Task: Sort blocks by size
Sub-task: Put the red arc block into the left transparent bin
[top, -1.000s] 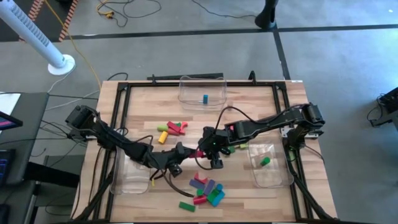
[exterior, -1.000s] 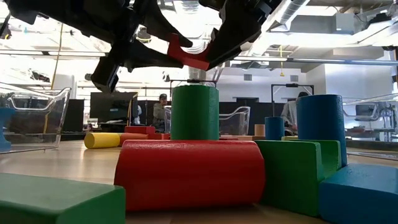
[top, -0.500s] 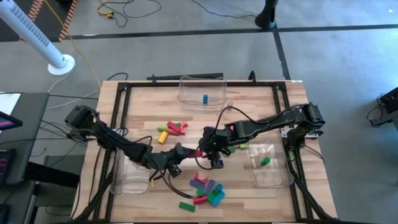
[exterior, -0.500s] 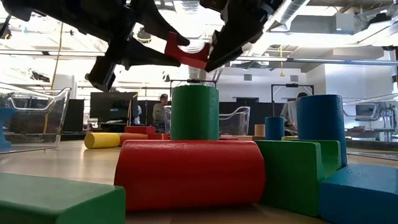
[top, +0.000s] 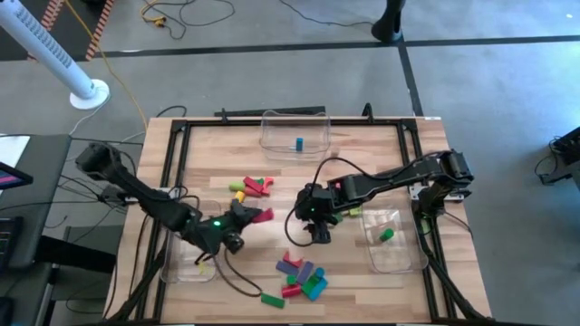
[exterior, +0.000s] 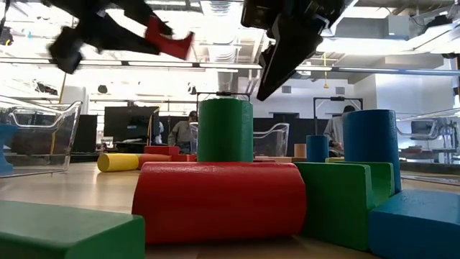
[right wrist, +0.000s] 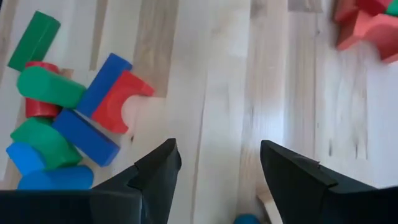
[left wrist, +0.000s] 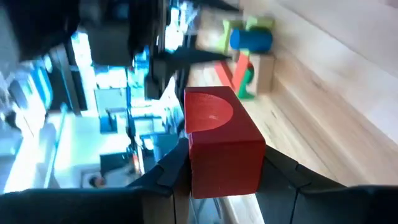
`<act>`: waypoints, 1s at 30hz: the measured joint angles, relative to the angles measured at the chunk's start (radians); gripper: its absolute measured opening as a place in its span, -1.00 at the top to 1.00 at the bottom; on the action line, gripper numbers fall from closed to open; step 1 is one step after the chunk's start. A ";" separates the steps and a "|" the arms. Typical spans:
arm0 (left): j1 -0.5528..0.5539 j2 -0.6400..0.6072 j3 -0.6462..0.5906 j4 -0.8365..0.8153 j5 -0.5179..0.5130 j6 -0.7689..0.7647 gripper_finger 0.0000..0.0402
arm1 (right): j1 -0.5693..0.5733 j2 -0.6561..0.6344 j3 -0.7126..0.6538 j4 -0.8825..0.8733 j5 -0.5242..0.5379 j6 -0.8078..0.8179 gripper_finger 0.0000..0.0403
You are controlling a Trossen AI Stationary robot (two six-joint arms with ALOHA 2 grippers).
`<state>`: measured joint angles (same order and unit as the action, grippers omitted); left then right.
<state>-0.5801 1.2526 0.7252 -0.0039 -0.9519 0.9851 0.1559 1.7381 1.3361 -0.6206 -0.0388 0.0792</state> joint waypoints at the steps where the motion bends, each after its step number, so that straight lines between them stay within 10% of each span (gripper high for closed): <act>1: -0.015 -0.025 0.011 -0.077 -0.014 -0.059 0.36 | 0.003 0.000 0.000 -0.005 0.000 0.000 -0.27; 7: -0.085 -0.137 0.167 -0.611 0.035 -0.580 0.36 | 0.022 0.000 0.000 -0.009 0.000 0.003 -0.27; 14: -0.091 -0.163 0.348 -1.066 0.354 -1.098 0.36 | 0.021 0.000 0.000 -0.010 0.000 0.005 -0.27; 30: -0.127 -0.158 0.224 -1.311 0.841 -1.641 0.36 | 0.023 0.000 0.000 -0.022 -0.001 0.003 -0.27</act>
<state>-0.7070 1.0950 0.9493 -1.3152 -0.1108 -0.6561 0.1791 1.7382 1.3361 -0.6429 -0.0396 0.0822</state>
